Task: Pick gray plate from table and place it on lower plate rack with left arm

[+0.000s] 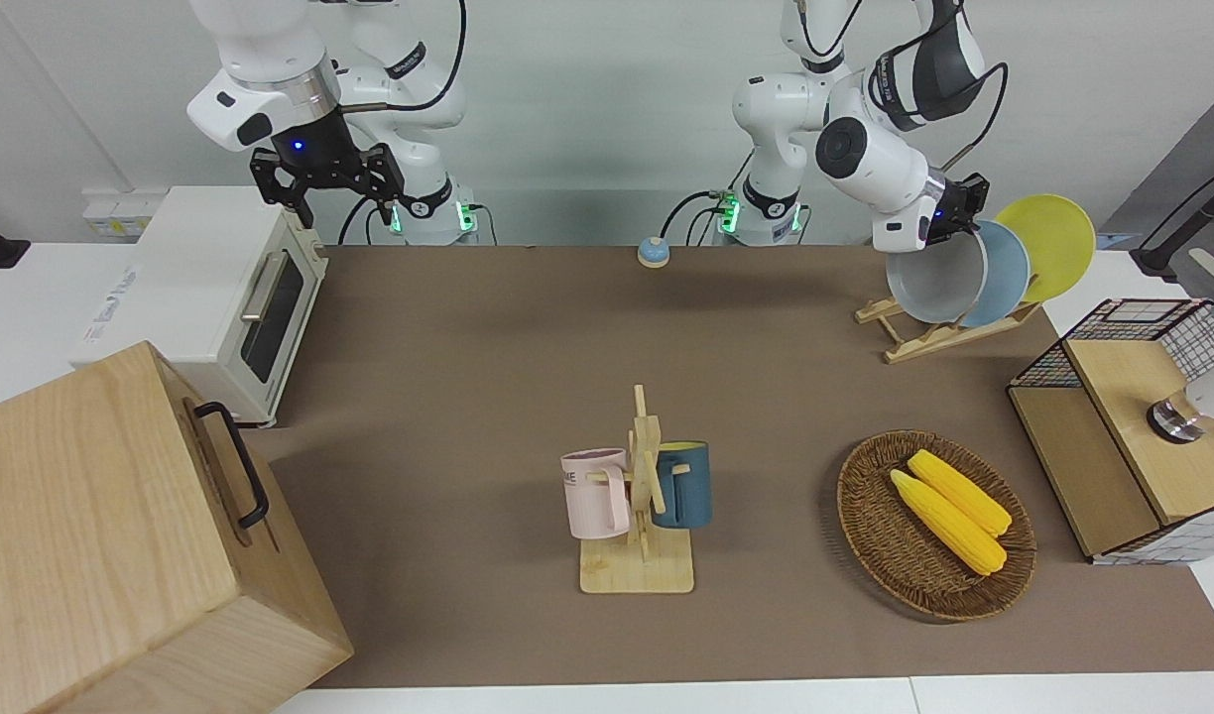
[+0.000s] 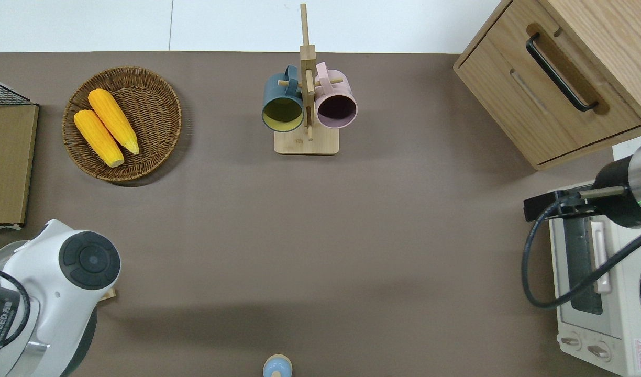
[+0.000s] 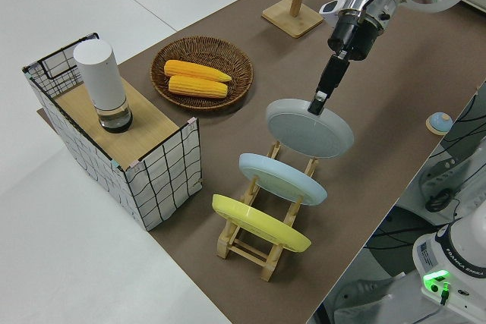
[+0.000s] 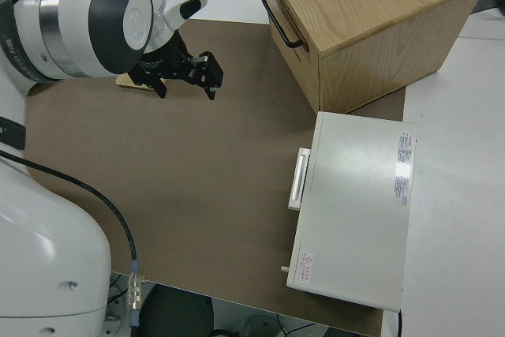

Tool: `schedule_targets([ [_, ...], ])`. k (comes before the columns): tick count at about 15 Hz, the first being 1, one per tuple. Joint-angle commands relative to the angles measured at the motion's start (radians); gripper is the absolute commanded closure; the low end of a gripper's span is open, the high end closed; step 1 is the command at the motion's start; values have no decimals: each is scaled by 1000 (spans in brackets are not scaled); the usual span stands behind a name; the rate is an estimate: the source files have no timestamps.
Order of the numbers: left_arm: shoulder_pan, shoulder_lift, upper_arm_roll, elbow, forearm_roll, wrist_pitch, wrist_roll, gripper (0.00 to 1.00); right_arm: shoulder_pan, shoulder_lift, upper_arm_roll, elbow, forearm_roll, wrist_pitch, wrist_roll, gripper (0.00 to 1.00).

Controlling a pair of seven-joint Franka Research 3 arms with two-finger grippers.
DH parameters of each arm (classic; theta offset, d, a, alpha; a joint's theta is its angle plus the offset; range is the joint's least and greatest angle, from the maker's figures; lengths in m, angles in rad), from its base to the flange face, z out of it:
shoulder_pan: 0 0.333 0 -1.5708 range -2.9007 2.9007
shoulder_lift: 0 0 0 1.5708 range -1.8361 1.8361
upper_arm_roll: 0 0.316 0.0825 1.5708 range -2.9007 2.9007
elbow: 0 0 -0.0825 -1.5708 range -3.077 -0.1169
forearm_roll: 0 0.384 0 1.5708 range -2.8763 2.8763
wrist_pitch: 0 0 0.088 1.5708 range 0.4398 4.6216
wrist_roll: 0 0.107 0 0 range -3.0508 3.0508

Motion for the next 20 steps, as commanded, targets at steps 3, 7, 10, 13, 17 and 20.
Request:
schedule_targets([
  [3,-14,45,-3,-19,40,-10,-88,1000,-7,-2,5,6,6,-15,0,13],
  [7,-17,65,-3,-41,51,1,-136,1000,-7,-2,5,6,6,-15,0,11],
  [10,-34,77,-3,-53,57,1,-165,1000,-7,-2,5,6,6,-15,0,11],
  [13,-36,86,-4,-56,57,-1,-185,1000,-7,-2,5,6,6,-15,0,13],
  [17,-36,91,-26,-67,57,-4,-220,1000,-7,-2,7,6,6,-15,-1,11],
  [20,-36,102,-35,-68,56,-4,-231,1000,-7,-2,7,6,6,-15,0,11],
])
